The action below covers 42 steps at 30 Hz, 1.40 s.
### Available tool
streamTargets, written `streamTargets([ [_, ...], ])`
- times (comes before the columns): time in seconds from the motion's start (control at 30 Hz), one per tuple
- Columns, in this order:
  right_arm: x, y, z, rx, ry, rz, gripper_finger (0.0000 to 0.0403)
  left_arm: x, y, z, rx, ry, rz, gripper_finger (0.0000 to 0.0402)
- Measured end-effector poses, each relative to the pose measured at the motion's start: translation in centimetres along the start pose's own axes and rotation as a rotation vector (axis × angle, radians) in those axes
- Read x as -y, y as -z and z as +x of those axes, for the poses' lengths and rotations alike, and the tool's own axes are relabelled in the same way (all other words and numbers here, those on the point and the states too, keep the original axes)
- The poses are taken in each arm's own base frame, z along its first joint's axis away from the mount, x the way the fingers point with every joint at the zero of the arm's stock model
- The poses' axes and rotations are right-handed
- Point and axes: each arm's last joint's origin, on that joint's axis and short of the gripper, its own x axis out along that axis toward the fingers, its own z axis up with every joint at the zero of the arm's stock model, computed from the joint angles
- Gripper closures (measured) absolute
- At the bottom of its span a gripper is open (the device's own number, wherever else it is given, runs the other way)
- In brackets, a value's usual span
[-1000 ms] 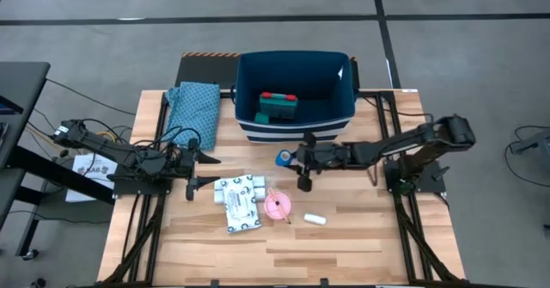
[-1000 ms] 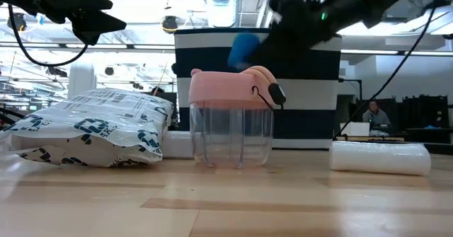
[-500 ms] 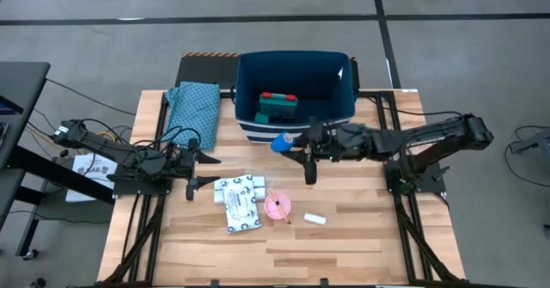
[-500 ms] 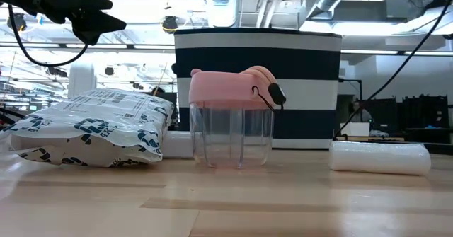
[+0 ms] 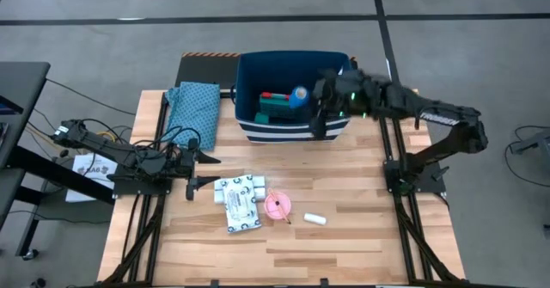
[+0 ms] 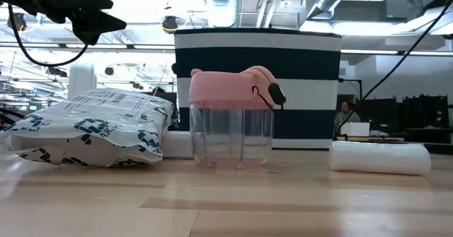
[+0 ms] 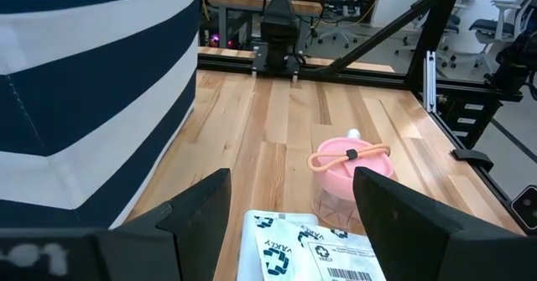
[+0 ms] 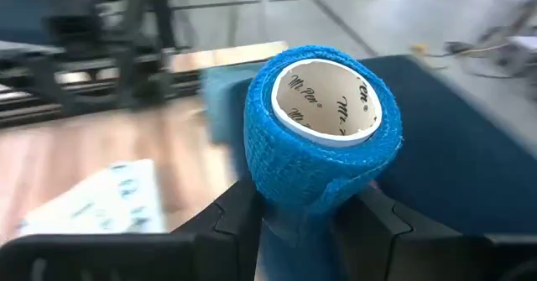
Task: Pick & place medical supplies in basket/bin
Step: Put the blue bandage into the blue bin
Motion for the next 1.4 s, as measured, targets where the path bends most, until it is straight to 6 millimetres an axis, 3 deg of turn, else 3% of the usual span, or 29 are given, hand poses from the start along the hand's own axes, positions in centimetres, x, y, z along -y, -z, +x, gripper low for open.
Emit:
streamTargets([
  [0.27, 7.9, 0.9, 0.5, -0.07, 0.158, 0.054, 0.0284, 0.0, 0.0, 0.0, 0.0, -0.001, 0.003, 0.0161],
  [0.4, 11.4, 2.9, 2.7, -0.203, 0.211, 0.112, 0.0284, 0.0, 0.0, 0.0, 0.001, -0.003, 0.006, 0.0161],
  [0.57, 14.3, 5.5, 6.3, -0.35, 0.184, 0.186, 0.0284, -0.1, 0.0, 0.0, 0.003, -0.022, 0.008, 0.0161],
  [0.77, 15.9, 8.1, 9.1, -0.492, 0.183, 0.225, 0.0284, -0.1, 0.0, 0.0, 0.004, -0.025, 0.008, 0.0161],
  [0.93, 16.7, 9.3, 9.9, -0.562, 0.186, 0.249, 0.0284, -0.1, 0.0, 0.0, 0.004, -0.025, 0.008, 0.0161],
  [1.2, 16.2, 9.9, 10.7, -0.611, 0.178, 0.22, 0.0278, -0.1, 0.1, 0.0, -0.004, -0.027, 0.012, 0.0161],
  [1.4, 15.7, 9.7, 10.9, -0.633, 0.269, 0.174, 0.0244, -0.1, 0.1, 0.0, -0.003, -0.028, 0.012, 0.0161],
])
